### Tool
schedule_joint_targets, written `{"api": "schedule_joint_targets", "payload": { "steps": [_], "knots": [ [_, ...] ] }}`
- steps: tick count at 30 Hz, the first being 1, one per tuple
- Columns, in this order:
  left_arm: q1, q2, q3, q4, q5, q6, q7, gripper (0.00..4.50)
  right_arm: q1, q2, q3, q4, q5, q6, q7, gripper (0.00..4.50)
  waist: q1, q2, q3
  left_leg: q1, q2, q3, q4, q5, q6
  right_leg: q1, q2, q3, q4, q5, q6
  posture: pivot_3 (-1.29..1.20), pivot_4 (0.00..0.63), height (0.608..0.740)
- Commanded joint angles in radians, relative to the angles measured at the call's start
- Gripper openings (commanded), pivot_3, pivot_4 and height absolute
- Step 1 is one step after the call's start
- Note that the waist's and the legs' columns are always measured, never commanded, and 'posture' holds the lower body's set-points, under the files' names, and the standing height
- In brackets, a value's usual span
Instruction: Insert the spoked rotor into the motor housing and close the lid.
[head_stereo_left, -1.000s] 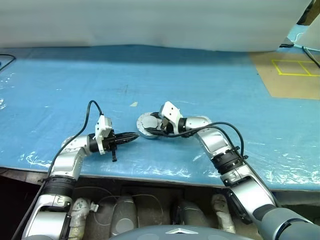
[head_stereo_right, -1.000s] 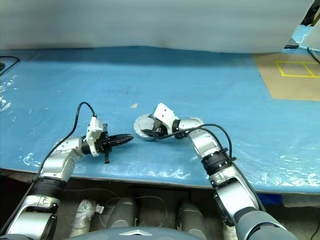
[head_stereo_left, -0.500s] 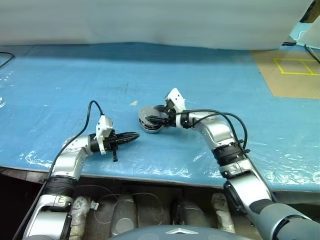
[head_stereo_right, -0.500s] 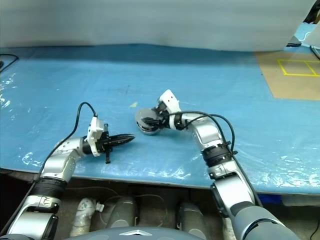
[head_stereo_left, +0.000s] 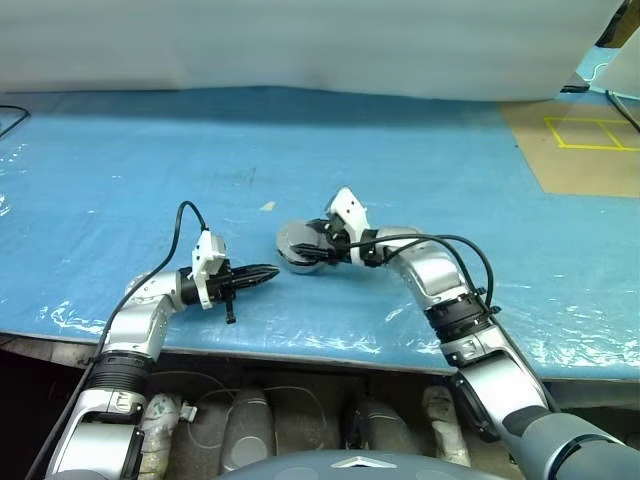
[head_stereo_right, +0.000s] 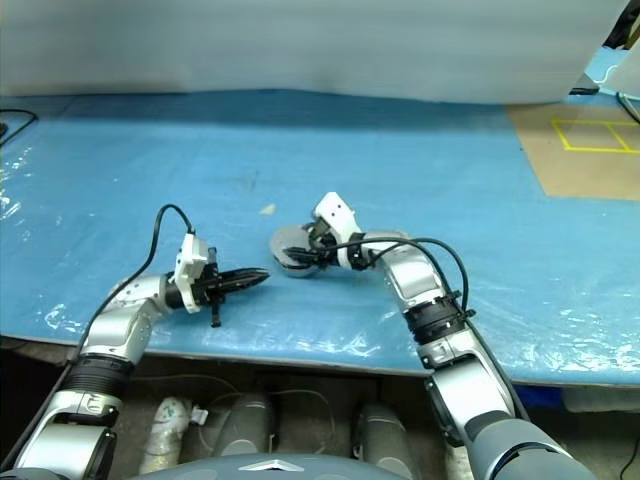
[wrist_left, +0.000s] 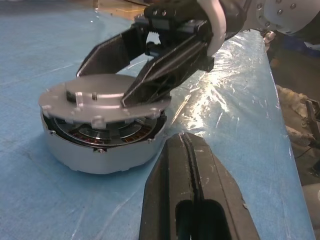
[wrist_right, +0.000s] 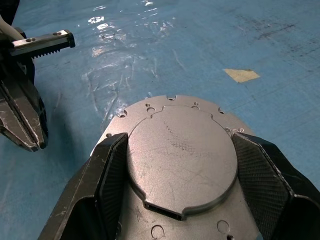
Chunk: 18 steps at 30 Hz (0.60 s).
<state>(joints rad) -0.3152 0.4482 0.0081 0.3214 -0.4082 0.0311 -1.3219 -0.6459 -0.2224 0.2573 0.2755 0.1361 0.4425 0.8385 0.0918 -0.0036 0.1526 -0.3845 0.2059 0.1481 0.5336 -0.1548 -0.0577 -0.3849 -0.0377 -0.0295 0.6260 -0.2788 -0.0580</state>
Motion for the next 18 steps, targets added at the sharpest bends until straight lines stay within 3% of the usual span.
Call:
{"api": "schedule_joint_targets", "payload": {
  "steps": [1, 18],
  "knots": [
    [-0.009, 0.004, 0.0, -0.014, -0.003, -0.011, -0.004, 0.0, 0.018, -0.007, 0.01, 0.028, -0.014, -0.025, 0.007, 2.92, 0.0, 0.0, 0.0, 0.0, 0.0, 0.0, 0.0, 0.0, 0.0, 0.0, 0.0, 0.0, 0.0, 0.0, 0.0, 0.0, 0.15, 0.74],
    [-0.005, 0.001, 0.001, -0.017, -0.002, -0.012, 0.002, 0.0, 0.061, 0.008, 0.087, 0.178, -0.145, -0.161, -0.078, 2.92, 0.0, 0.0, 0.0, 0.016, 0.001, 0.002, 0.002, 0.0, 0.0, 0.017, -0.003, 0.002, -0.002, -0.002, -0.004, 0.0, 0.15, 0.74]
  ]
}}
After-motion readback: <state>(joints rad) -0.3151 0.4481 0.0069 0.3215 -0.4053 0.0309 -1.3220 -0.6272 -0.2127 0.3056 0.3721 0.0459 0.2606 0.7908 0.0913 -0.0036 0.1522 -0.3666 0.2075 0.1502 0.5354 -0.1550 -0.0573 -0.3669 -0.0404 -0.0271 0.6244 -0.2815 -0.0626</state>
